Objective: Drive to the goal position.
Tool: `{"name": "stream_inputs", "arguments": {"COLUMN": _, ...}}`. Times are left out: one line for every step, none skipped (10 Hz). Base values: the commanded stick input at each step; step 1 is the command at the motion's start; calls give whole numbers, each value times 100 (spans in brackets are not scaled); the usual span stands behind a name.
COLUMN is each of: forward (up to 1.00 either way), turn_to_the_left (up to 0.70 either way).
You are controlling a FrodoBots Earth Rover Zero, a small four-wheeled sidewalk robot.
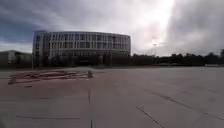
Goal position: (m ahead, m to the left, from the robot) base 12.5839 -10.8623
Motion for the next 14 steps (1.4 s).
{"name": "stream_inputs", "arguments": {"forward": 70, "turn_to_the_left": -12}}
{"name": "stream_inputs", "arguments": {"forward": 70, "turn_to_the_left": -32}}
{"name": "stream_inputs", "arguments": {"forward": 70, "turn_to_the_left": -35}}
{"name": "stream_inputs", "arguments": {"forward": 70, "turn_to_the_left": -35}}
{"name": "stream_inputs", "arguments": {"forward": 70, "turn_to_the_left": -35}}
{"name": "stream_inputs", "arguments": {"forward": 70, "turn_to_the_left": -35}}
{"name": "stream_inputs", "arguments": {"forward": 70, "turn_to_the_left": -12}}
{"name": "stream_inputs", "arguments": {"forward": 70, "turn_to_the_left": 0}}
{"name": "stream_inputs", "arguments": {"forward": 70, "turn_to_the_left": 0}}
{"name": "stream_inputs", "arguments": {"forward": 70, "turn_to_the_left": 0}}
{"name": "stream_inputs", "arguments": {"forward": 70, "turn_to_the_left": 0}}
{"name": "stream_inputs", "arguments": {"forward": 70, "turn_to_the_left": 0}}
{"name": "stream_inputs", "arguments": {"forward": 70, "turn_to_the_left": -9}}
{"name": "stream_inputs", "arguments": {"forward": 70, "turn_to_the_left": -17}}
